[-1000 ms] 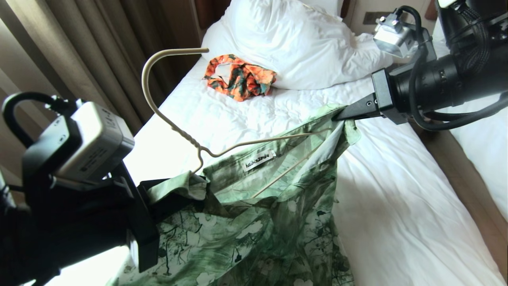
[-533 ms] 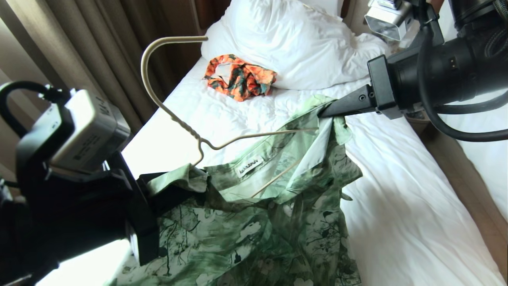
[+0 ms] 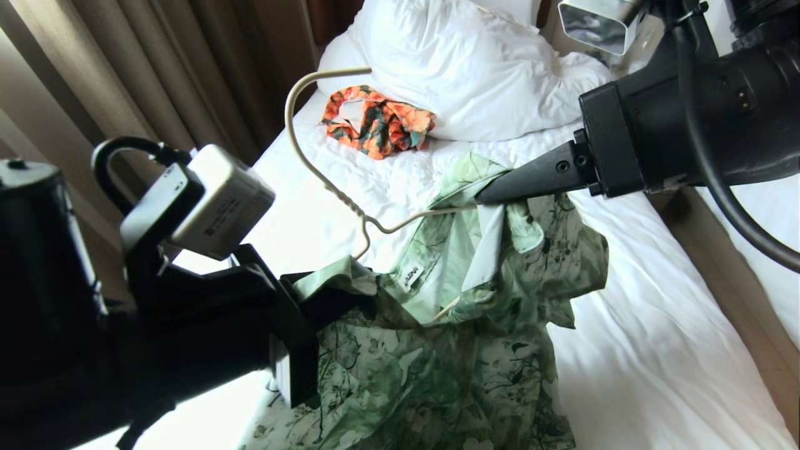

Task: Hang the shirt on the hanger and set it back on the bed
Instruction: Hook the other side of the shirt onto the hanger

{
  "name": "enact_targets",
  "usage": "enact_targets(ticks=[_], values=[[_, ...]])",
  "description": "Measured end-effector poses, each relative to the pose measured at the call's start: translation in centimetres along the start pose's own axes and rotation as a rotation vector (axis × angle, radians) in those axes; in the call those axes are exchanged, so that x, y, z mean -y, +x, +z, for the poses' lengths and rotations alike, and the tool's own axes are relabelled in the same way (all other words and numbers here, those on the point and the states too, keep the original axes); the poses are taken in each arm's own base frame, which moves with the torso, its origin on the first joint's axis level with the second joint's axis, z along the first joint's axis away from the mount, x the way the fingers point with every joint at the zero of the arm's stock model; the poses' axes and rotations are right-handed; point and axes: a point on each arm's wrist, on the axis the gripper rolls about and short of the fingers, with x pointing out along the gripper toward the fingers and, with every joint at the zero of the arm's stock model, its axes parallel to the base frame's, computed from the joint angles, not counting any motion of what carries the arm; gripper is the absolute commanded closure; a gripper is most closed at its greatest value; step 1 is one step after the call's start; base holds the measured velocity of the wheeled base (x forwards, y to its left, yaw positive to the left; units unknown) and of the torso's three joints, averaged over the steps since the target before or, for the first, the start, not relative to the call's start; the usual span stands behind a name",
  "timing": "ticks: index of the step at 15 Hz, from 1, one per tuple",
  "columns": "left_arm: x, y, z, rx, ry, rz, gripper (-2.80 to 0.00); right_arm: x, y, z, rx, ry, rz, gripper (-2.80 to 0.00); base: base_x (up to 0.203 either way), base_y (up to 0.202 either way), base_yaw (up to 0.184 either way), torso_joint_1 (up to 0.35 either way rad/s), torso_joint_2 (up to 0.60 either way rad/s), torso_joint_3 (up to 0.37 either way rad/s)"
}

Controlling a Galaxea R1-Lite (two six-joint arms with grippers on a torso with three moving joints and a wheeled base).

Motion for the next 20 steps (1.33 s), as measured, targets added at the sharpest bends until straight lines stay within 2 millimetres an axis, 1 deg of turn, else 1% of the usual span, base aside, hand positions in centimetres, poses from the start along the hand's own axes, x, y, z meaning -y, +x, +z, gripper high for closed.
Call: enact_targets(ticks=[2,4,7,9,14,16,20], values=[[0.5,0.8,0.1,0.018,-0.045,-0.018,0.0,-0.3,0.1,-0.1,-0.005,-0.039,0.018,0.0,0.0,0.0,0.0,0.0,0.0,0.0],[1.1,1.4,-0.2,0.0,-0.079,-0.044,0.0,-0.4,0.1,-0.4,-0.017,-0.076,0.023,0.0,0.0,0.0,0.0,0.0,0.0,0.0],[1.4,2.4,-0.2,-0.006,-0.083,-0.056,0.0,-0.4,-0.2,-1.1,-0.038,-0.102,0.022,0.0,0.0,0.0,0.0,0.0,0.0,0.0],[1.5,3.1,0.3,0.036,-0.089,-0.053,0.0,-0.5,-0.7,-1.4,-0.042,-0.101,0.019,0.0,0.0,0.0,0.0,0.0,0.0,0.0],[1.9,4.9,0.5,0.095,-0.096,-0.055,0.0,-1.0,-2.1,-1.9,-0.029,-0.107,0.018,0.0,0.0,0.0,0.0,0.0,0.0,0.0],[2.3,5.2,0.4,0.095,-0.106,-0.065,0.0,-1.3,-2.7,-2.0,-0.021,-0.113,0.019,0.0,0.0,0.0,0.0,0.0,0.0,0.0],[2.9,5.6,1.2,0.149,-0.16,-0.087,0.0,-1.5,-3.2,-2.3,-0.018,-0.182,0.017,0.0,0.0,0.0,0.0,0.0,0.0,0.0]])
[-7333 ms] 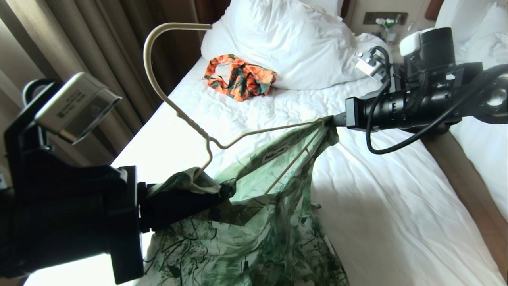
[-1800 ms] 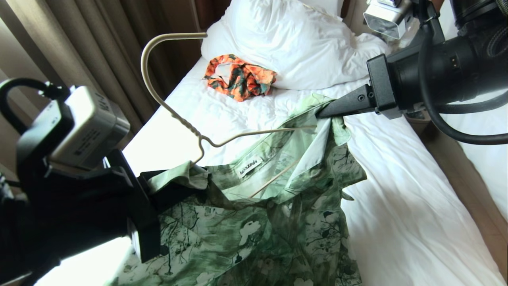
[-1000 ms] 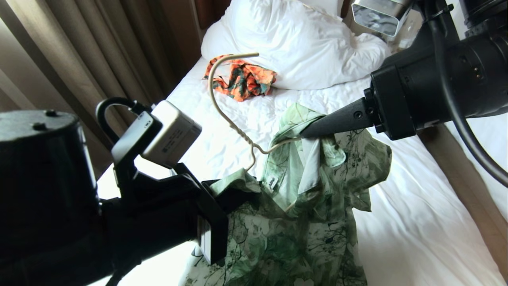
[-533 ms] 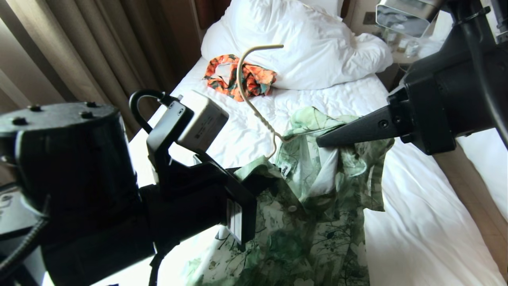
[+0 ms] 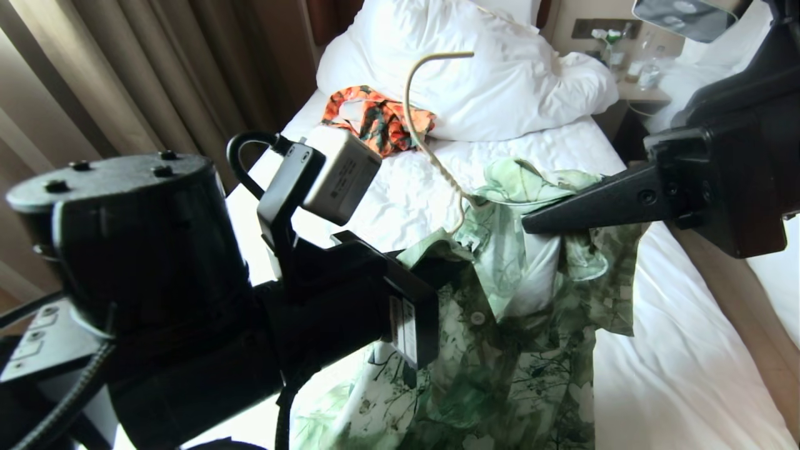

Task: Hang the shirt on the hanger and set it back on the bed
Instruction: Hook the other side of the shirt onto the hanger

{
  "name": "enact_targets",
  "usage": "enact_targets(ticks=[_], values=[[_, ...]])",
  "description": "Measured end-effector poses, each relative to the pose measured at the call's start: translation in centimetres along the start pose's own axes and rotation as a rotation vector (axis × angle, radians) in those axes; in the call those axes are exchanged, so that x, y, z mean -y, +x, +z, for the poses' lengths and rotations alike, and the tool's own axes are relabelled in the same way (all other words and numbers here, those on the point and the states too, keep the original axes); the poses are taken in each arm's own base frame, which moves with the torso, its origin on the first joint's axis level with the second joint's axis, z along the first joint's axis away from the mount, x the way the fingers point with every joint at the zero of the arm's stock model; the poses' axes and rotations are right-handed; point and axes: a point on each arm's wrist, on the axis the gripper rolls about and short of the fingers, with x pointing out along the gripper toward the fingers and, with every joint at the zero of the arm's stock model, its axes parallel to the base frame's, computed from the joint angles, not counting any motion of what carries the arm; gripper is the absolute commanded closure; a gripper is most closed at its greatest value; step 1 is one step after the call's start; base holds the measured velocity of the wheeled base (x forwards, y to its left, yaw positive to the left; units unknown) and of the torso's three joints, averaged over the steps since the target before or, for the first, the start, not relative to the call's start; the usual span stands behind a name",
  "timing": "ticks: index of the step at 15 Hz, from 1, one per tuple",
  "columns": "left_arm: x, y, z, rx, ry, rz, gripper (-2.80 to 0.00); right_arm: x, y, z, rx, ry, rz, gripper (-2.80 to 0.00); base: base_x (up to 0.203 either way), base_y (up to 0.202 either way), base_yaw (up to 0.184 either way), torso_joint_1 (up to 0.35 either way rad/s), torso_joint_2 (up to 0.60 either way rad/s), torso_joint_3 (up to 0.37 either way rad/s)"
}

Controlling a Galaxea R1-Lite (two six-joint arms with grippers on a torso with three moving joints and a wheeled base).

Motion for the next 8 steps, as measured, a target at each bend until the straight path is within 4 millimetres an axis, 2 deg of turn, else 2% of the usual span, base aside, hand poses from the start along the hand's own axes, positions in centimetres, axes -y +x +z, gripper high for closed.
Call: enact_targets(ticks=[4,5,8], values=[[0.6,0.1,0.2,0.028,-0.006,-0.024,0.0,0.4,-0.6,-0.2,0.003,-0.059,-0.023,0.0,0.0,0.0,0.0,0.0,0.0,0.0],[0.8,0.0,0.2,0.032,-0.006,-0.031,0.0,0.3,-0.7,-0.3,0.003,-0.073,-0.026,-2.8,0.0,0.0,0.0,0.0,0.0,0.0],[1.0,0.0,0.9,0.097,-0.013,-0.038,0.0,0.0,-1.2,-0.4,0.01,-0.083,-0.025,-2.8,0.0,0.0,0.0,0.0,0.0,0.0]])
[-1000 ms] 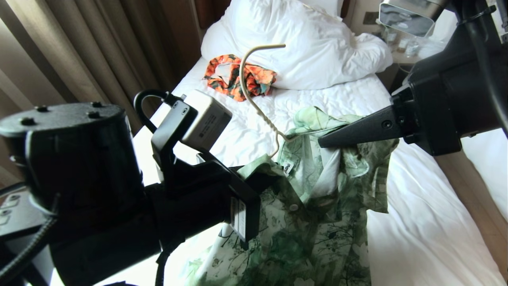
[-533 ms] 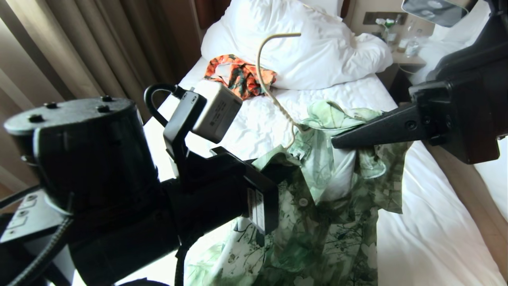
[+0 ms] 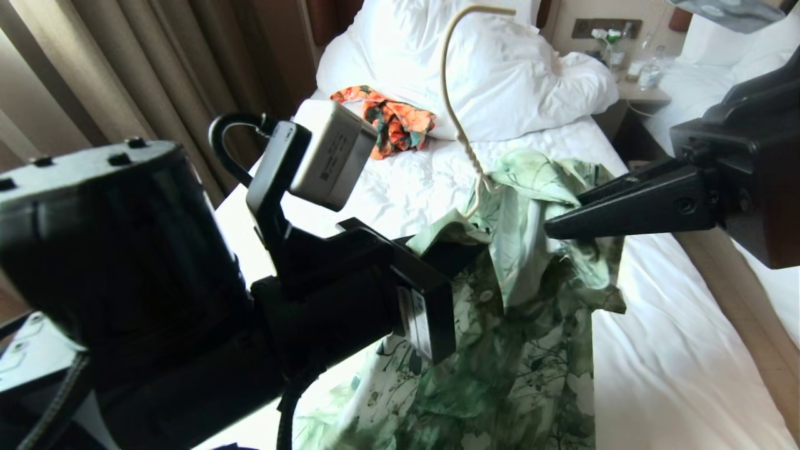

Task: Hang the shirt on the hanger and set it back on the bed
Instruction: Hook the other side of the shirt onto the hanger, then take the clothes hanger out of the clothes

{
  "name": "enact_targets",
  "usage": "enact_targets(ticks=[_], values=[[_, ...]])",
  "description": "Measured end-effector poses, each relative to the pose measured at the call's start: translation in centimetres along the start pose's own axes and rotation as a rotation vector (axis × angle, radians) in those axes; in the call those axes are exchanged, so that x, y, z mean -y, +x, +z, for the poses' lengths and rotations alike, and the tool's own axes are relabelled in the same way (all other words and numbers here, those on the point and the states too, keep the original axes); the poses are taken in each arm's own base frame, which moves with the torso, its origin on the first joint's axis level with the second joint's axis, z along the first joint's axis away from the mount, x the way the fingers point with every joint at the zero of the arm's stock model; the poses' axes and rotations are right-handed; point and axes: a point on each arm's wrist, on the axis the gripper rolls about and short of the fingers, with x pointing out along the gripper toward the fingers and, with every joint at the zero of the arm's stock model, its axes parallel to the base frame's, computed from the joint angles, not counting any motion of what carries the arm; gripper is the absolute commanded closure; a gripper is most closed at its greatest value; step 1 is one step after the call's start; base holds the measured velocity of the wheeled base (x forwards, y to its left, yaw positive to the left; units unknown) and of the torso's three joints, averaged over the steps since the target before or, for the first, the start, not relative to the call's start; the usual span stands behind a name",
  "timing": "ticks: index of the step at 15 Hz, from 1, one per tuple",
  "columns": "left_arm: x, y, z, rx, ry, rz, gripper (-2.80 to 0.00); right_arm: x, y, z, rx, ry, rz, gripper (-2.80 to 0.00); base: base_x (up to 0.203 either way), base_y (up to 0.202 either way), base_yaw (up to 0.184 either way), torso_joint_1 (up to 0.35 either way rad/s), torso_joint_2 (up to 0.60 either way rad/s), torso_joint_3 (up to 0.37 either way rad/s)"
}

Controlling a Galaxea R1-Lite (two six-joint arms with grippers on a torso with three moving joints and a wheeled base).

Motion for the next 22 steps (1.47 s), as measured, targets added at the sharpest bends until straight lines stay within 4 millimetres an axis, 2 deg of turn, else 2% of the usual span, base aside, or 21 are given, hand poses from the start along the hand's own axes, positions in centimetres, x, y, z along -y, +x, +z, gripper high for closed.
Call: enact_targets(ticks=[6,13,14,15,19,22], values=[[0.0,0.2,0.3,0.069,-0.004,0.0,0.0,-0.3,-0.7,0.1,0.016,-0.006,-0.009,-2.8,0.0,0.0,0.0,0.0,0.0,0.0],[-0.2,-0.1,1.2,0.114,-0.003,0.011,0.0,-1.0,-3.5,0.5,0.075,-0.028,-0.043,-2.8,0.0,0.0,0.0,0.0,0.0,0.0],[-0.2,-0.2,1.2,0.117,-0.003,0.011,0.0,-1.0,-4.1,0.8,0.096,-0.033,-0.058,-1.04,0.0,0.0,0.0,0.0,0.0,0.0],[-0.2,-0.2,1.3,0.117,-0.003,0.012,0.0,-1.0,-4.5,1.1,0.117,-0.04,-0.07,0.0,0.0,0.0,0.0,0.0,0.0,0.0],[-0.2,-0.6,1.6,0.128,-0.004,0.01,0.0,-1.6,-6.1,3.0,0.202,-0.061,-0.08,0.0,0.0,0.0,0.0,0.0,0.0,0.0],[-0.2,-0.7,1.7,0.132,-0.004,0.008,0.0,-2.0,-5.7,3.7,0.205,-0.065,-0.081,0.0,0.0,0.0,0.0,0.0,0.0,0.0]])
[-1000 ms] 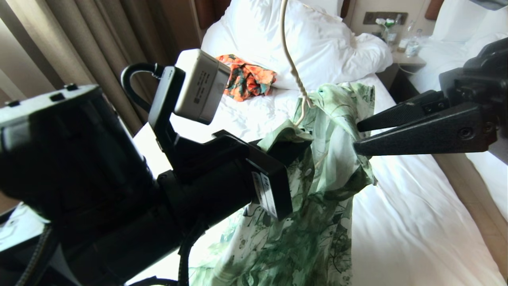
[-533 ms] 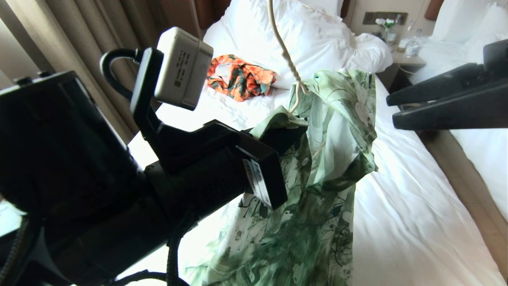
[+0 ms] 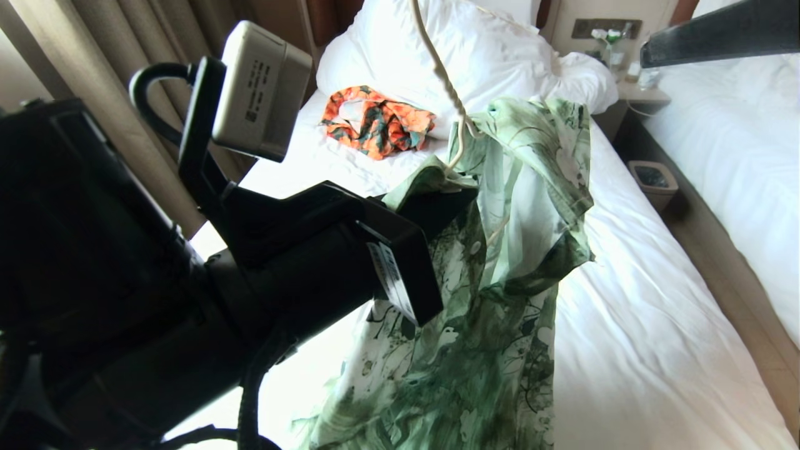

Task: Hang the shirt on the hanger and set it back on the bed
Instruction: Take the clothes hanger out of the clothes

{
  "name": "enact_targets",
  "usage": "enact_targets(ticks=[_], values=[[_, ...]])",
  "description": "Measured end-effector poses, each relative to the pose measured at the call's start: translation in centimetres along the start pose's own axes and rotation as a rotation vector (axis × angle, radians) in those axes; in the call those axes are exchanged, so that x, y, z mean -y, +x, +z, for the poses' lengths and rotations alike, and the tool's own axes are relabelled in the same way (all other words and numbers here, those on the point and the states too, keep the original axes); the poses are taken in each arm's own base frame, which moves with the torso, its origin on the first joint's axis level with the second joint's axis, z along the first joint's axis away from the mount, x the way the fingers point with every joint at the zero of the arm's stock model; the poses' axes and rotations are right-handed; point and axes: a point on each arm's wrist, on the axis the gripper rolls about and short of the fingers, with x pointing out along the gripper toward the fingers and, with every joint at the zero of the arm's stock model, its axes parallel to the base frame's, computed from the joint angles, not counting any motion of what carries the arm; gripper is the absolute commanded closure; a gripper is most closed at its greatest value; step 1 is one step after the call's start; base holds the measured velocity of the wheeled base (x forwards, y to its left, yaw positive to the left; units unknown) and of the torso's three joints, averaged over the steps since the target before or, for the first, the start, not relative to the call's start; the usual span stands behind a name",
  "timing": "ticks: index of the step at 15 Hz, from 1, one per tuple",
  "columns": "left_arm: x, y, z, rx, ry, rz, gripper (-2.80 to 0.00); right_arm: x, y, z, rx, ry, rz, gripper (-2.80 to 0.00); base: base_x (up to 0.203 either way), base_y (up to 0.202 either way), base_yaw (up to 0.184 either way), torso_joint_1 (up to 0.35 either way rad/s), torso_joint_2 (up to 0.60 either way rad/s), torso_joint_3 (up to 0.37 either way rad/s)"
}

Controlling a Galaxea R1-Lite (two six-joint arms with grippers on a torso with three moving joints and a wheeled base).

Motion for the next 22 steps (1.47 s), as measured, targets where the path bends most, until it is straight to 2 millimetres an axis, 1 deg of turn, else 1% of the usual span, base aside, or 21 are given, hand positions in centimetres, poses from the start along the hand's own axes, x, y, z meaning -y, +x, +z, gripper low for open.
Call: enact_targets(ticks=[2,5,6,9,11,15,18,22], values=[[0.0,0.1,0.1,0.002,-0.002,-0.002,0.0,-0.3,1.0,0.0,-0.016,-0.016,-0.013,0.0,0.0,0.0,0.0,0.0,0.0,0.0],[0.3,0.5,0.2,-0.007,-0.004,-0.013,0.0,-1.2,2.5,0.0,-0.027,-0.11,-0.045,0.0,0.0,0.0,0.0,0.0,0.0,0.0],[0.4,0.6,0.0,-0.021,-0.005,-0.02,0.0,-1.3,2.8,0.0,-0.034,-0.141,-0.055,-2.8,0.0,0.0,0.0,0.0,0.0,0.0],[0.7,1.0,-0.3,-0.037,-0.005,-0.049,0.0,-1.3,3.3,0.1,-0.029,-0.226,-0.069,-2.8,0.0,0.0,0.0,0.0,0.0,0.0],[0.8,1.4,-0.4,-0.041,-0.005,-0.052,0.0,-1.2,3.5,0.1,-0.038,-0.296,-0.108,-2.8,0.0,0.0,0.0,0.0,0.0,0.0],[0.9,1.6,-0.8,-0.082,-0.003,-0.054,0.0,-1.0,4.1,-0.2,-0.062,-0.391,-0.113,-2.8,0.0,0.0,0.0,0.0,0.0,0.0],[1.0,1.7,-0.7,-0.079,-0.006,-0.081,0.0,-0.7,5.0,-0.3,-0.074,-0.43,-0.114,-2.8,0.0,0.0,0.0,0.0,0.0,0.0],[1.1,1.7,-0.6,-0.072,-0.009,-0.1,0.0,-0.7,6.5,-0.3,-0.079,-0.49,-0.167,-2.8,0.0,0.0,0.0,0.0,0.0,0.0]])
